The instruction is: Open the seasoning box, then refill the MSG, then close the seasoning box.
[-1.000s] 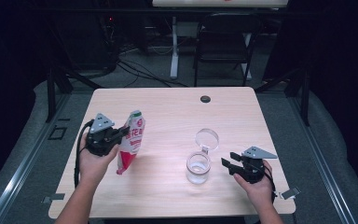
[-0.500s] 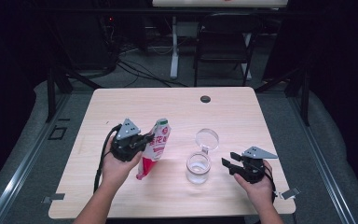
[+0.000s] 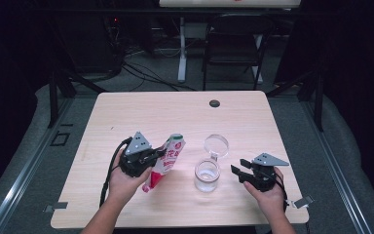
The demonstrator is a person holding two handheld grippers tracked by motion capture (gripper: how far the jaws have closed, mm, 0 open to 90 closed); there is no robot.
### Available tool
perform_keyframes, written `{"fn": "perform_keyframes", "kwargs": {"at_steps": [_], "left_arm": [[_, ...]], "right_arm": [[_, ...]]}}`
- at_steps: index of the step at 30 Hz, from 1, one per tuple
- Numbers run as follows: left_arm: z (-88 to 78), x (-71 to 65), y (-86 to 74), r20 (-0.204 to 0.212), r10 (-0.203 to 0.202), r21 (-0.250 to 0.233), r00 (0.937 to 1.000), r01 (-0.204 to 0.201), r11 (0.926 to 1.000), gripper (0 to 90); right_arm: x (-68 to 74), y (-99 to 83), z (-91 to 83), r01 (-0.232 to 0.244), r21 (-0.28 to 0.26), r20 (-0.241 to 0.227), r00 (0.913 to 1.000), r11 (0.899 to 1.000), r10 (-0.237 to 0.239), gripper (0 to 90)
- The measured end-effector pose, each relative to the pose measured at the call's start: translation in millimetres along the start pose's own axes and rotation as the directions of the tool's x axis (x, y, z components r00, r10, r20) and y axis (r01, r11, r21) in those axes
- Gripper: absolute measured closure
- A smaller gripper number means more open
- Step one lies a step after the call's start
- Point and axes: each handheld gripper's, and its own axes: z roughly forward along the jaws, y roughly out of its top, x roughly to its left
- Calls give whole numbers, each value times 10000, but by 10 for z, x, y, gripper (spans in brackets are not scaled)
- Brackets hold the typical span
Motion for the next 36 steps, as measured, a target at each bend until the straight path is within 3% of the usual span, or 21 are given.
{"fn": "perform_keyframes", "kwargs": {"at_steps": [8,12,16,19,23,27,31,36], "left_arm": [[-73,-52,-150,312,44,-35,9995,-43,10000,898],[-123,-65,-254,315,-55,-68,9995,57,10000,898],[-144,-67,-306,335,-138,-2,9993,139,9999,897],[-150,-76,-343,345,-239,-14,9991,239,9997,897],[-162,-93,-389,269,-318,14,9991,318,9995,897],[-162,-120,-444,365,-398,12,9985,397,9992,897],[-147,-141,-485,391,-364,83,9986,361,9993,896],[-131,-170,-529,379,-446,100,9983,442,9990,896]], "right_arm": [[14,25,-30,137,-368,-90,9999,9992,-140,510],[18,39,-45,-49,-237,-121,9999,9997,46,517],[9,61,-69,-301,-209,-619,9977,9993,288,541],[32,94,-108,-145,-283,-725,9973,9995,124,546],[63,153,-142,39,11,-915,9958,10000,-38,569],[134,256,-242,519,-19,-885,9947,9987,-519,624],[241,398,-388,914,-435,-1142,9888,9949,-958,658],[378,517,-446,1200,-881,-1517,9795,9889,-1324,662]]}}
